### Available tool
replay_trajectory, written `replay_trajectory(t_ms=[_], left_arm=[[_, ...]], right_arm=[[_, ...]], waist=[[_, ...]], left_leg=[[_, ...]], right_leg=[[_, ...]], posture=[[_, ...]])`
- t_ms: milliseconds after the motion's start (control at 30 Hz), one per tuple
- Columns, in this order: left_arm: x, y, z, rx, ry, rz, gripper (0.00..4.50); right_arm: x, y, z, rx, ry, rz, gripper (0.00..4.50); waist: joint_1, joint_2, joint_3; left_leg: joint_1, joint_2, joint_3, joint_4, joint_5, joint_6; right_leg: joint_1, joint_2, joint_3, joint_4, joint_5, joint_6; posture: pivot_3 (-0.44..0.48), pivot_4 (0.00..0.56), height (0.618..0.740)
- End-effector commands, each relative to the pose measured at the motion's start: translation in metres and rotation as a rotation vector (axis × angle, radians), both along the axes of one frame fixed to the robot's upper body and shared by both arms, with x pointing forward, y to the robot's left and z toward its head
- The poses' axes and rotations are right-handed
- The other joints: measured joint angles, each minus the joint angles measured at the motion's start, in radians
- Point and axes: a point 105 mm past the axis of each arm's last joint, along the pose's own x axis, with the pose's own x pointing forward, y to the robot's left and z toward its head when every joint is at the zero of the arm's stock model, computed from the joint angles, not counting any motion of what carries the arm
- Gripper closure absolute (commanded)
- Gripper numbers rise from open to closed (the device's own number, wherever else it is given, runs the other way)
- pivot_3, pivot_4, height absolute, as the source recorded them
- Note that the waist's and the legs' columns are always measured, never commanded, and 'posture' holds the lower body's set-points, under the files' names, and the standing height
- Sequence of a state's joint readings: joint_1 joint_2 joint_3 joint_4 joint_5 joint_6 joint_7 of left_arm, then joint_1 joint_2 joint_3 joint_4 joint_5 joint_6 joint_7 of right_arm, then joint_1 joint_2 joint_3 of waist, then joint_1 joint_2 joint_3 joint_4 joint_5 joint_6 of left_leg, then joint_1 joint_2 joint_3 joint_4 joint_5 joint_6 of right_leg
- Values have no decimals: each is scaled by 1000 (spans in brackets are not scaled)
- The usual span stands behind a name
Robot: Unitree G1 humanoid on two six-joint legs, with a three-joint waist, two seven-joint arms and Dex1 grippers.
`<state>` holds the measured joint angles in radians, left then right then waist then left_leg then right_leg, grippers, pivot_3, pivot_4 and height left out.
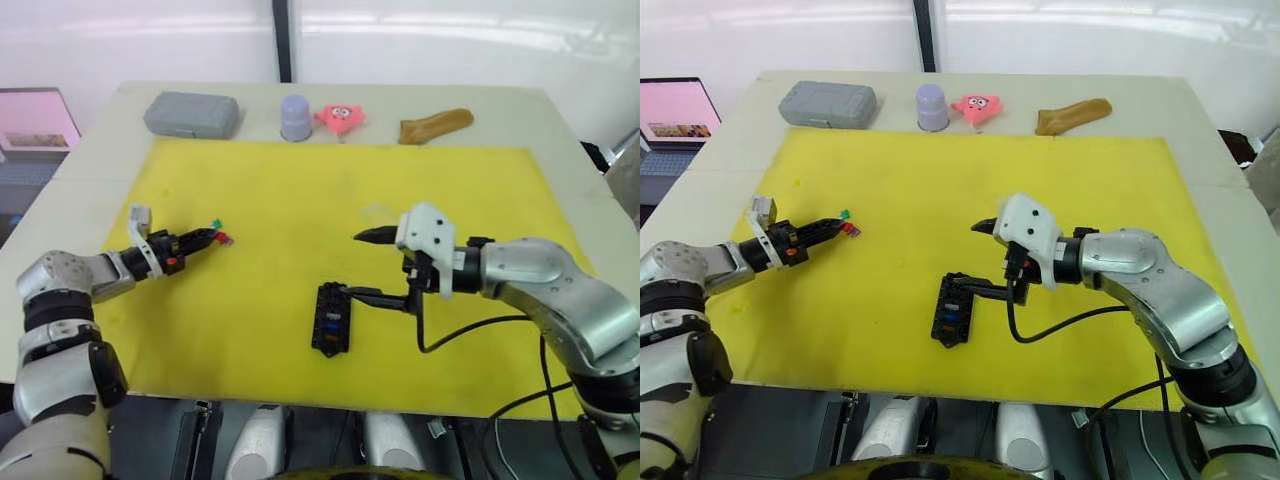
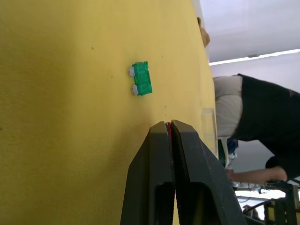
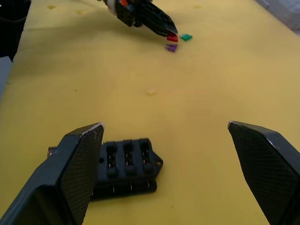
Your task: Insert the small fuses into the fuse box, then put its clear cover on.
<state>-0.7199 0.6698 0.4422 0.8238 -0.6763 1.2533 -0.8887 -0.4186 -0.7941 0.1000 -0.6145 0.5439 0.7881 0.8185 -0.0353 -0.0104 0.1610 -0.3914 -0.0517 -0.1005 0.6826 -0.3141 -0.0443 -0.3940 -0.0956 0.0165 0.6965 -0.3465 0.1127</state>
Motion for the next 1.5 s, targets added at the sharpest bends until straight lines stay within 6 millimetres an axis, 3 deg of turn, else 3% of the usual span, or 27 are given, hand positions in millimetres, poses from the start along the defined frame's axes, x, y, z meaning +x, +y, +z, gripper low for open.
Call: replay_trajectory(t_ms=[33, 167, 400, 567, 733, 967, 1300, 1500], left_arm=[[-1, 17, 15, 31, -47, 39, 4444], [-1, 19, 48, -15, -129, 35, 4444], [-11, -2, 105, -71, -278, -63, 4444], [-9, -42, 149, -134, -432, -155, 4444], [-14, -88, 175, -124, -562, -248, 4444], [-22, -113, 191, -203, -623, -303, 4444], [-41, -118, 178, -283, -621, -313, 4444], [-51, -135, 182, -378, -585, -267, 4444]], right_arm=[[-4, 2, 17, 37, -61, 22, 0], [-2, 5, 24, 113, -46, 13, 0], [0, 2, 32, 258, 15, -54, 0], [7, 1, 46, 466, 84, -153, 0], [10, 4, 59, 633, 149, -193, 0], [11, 5, 72, 735, 184, -222, 0], [-3, 13, 86, 795, 248, -132, 0], [11, 18, 98, 897, 296, -151, 0]], waist=[[-8, 0, 0], [-10, -1, 1], [-3, -2, 1], [3, -2, 1], [-5, -2, 1], [-8, -2, 1], [-10, -2, 1], [-6, -2, 1]], left_leg=[[0, 0, -2, 0, 0, -1], [0, 0, -10, -1, 1, -1], [-2, -3, -13, -1, 1, -2], [-2, -4, -14, 0, 1, -2], [-2, -4, -13, -1, 1, -2], [-2, -3, -13, -1, 1, -3], [-2, -3, -13, -1, 1, -3], [-1, -3, -13, 0, 1, -3]], right_leg=[[0, 0, 0, 0, 0, 0], [-1, 3, 0, 0, 0, 0], [-1, -1, 0, 0, 0, 0], [0, -1, 0, 0, 0, 0], [-1, -2, 0, 0, 0, 0], [-1, -1, 0, 0, 0, 0], [-2, -1, 1, 0, 0, 0], [-1, -2, 3, 0, 0, 0]], posture=[[0, 150, 740], [0, 150, 740], [0, 150, 740], [0, 150, 740], [0, 150, 740], [0, 150, 740], [0, 150, 740], [0, 150, 740]])
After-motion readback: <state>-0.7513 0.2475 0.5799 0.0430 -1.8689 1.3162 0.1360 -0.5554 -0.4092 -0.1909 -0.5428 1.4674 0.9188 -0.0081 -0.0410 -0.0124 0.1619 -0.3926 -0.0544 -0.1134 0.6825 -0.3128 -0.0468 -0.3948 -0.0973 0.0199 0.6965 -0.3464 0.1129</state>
